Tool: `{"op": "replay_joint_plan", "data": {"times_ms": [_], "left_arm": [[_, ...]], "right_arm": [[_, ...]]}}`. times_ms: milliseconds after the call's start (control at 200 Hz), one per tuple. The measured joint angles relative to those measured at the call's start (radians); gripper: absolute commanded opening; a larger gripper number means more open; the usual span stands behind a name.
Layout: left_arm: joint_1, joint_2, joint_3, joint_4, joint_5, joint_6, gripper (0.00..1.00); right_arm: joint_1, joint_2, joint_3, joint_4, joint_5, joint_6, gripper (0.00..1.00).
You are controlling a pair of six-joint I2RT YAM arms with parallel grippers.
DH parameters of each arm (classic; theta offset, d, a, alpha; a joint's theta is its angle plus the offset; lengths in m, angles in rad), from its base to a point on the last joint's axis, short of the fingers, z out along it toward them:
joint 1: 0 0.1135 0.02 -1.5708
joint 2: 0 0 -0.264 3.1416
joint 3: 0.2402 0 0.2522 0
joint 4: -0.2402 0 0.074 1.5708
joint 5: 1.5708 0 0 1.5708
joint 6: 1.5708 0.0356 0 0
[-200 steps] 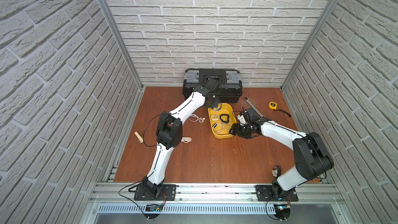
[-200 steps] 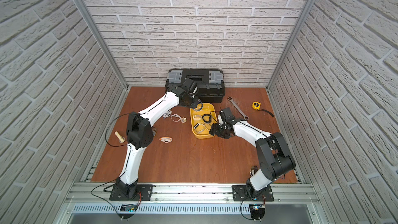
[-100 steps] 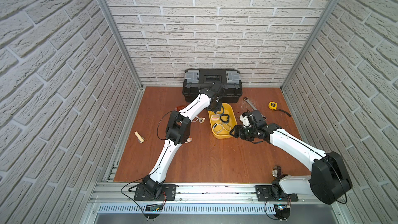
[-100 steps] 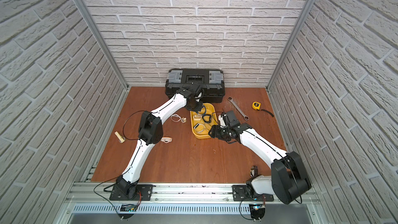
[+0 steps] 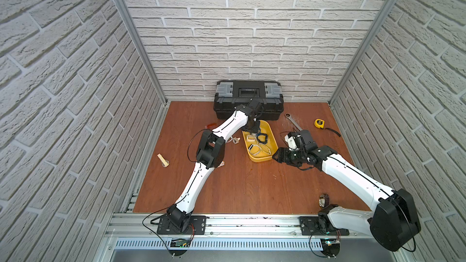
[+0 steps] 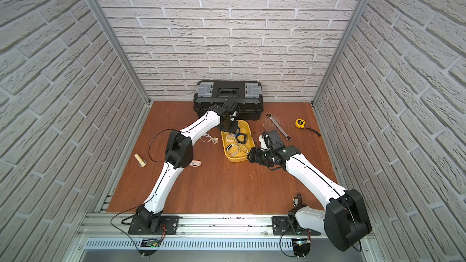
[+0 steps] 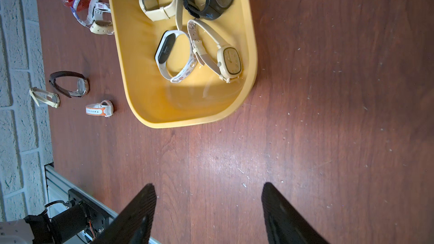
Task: Put the watch into the storage box
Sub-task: Place the watch in the storage box, then pick up the watch at the center of the board.
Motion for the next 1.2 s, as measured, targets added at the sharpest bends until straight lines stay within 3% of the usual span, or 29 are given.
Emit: {"op": "replay_joint_plan", "data": {"times_ms": [255,490,685,915,1045,1200], "left_arm": [[0.000,-0.243,-0.228,0.048,-0.001,-0.027,0.76],[0.000,-0.747,-0.618,0.228,0.013,-0.057,0.98],[0.011,-1.183,-1.012,0.314,0.034,-0.085,0.98],[0.073,-1.466,-1.408,0.261,0.016,-0.198,0.98],[0.087,-1.605,-1.518,0.206,-0.006,-0.266,0.98],[0.091,-1.763,-1.549,0.182,-0.020,-0.303,0.97]], "right_arm": [[0.000,0.000,0.049,-0.004,0.007,-0.003,0.73],[0.016,0.064,0.103,0.011,-0.034,-0.026,0.73],[0.104,0.210,0.269,0.021,-0.039,-0.051,0.73],[0.178,0.343,0.400,0.036,-0.074,-0.057,0.71],[0.263,0.416,0.478,0.042,-0.095,-0.085,0.70],[0.379,0.479,0.486,0.058,-0.108,-0.109,0.69]]}}
